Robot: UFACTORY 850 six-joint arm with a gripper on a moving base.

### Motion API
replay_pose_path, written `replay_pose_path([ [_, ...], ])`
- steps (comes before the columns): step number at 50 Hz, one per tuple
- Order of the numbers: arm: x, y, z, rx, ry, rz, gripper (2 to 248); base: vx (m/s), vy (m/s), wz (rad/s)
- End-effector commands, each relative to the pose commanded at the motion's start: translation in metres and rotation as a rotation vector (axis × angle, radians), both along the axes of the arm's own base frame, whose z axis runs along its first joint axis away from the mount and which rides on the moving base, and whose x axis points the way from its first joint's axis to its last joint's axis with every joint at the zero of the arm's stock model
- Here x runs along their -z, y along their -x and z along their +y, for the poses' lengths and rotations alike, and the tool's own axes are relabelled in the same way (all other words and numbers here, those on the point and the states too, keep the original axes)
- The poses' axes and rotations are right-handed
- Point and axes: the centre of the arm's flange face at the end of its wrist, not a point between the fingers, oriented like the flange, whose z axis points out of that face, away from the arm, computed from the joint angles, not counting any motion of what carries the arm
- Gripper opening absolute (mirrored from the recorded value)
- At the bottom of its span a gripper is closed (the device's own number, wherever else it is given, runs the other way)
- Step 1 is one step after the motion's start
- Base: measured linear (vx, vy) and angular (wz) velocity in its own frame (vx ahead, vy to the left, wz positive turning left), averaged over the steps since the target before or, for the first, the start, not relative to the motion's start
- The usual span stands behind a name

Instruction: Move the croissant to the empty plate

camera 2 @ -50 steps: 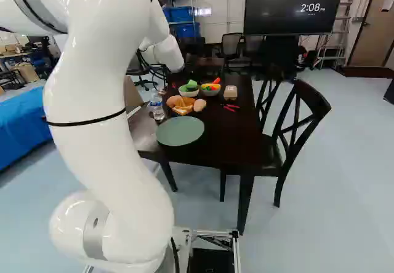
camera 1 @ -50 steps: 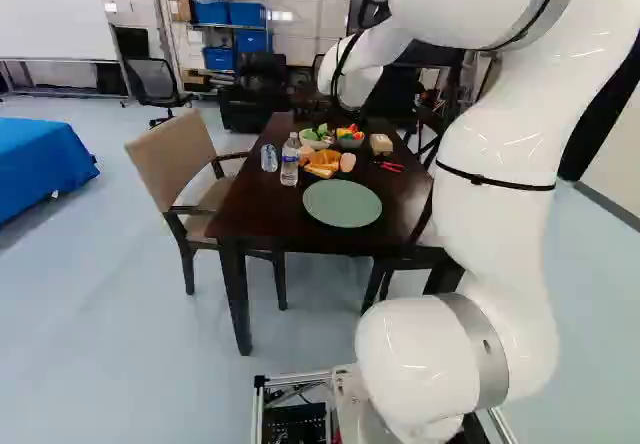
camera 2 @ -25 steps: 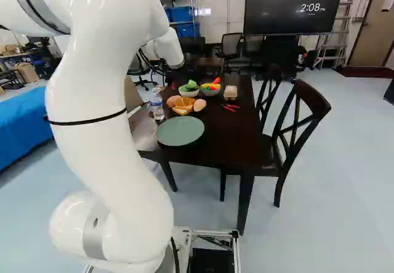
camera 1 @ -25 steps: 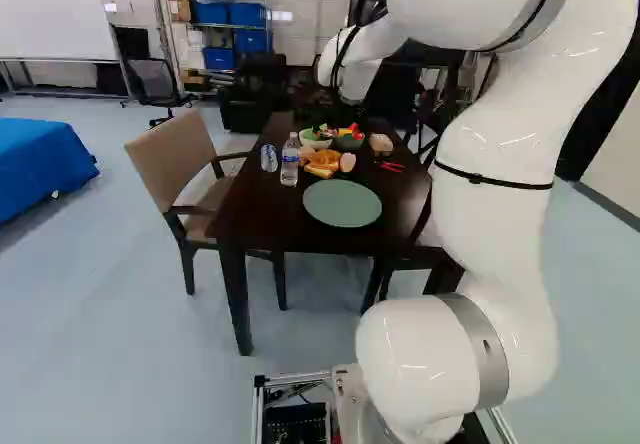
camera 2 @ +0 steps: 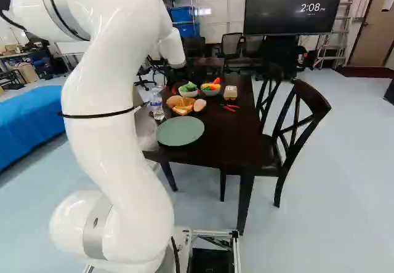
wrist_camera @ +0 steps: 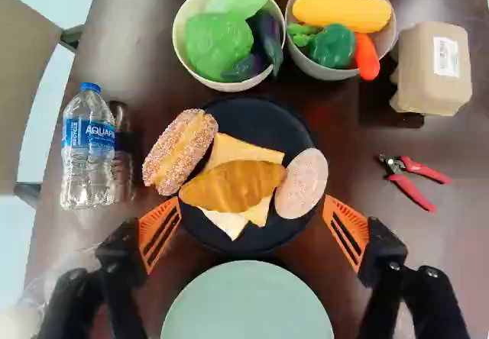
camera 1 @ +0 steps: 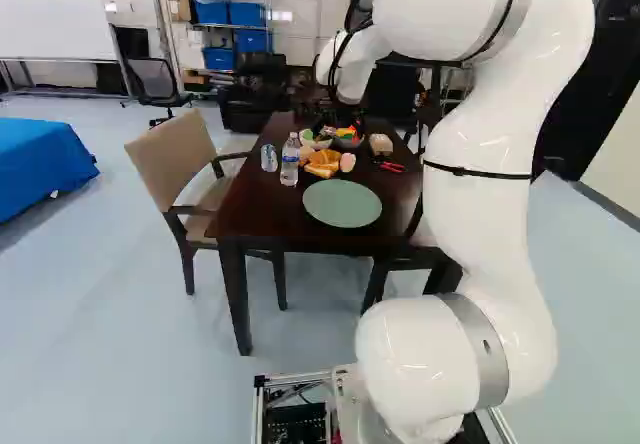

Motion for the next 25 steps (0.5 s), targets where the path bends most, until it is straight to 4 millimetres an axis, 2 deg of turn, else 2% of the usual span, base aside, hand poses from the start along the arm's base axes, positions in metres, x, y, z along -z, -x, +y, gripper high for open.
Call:
replay_pose_path([
  [16, 0.003, -0.023, 0.005, -0.007, 0.0, 0.017, 247, 0.0, 0.0, 0.0],
  [25, 0.003, -0.024, 0.005, -0.007, 0.0, 0.017, 247, 0.0, 0.0, 0.0],
])
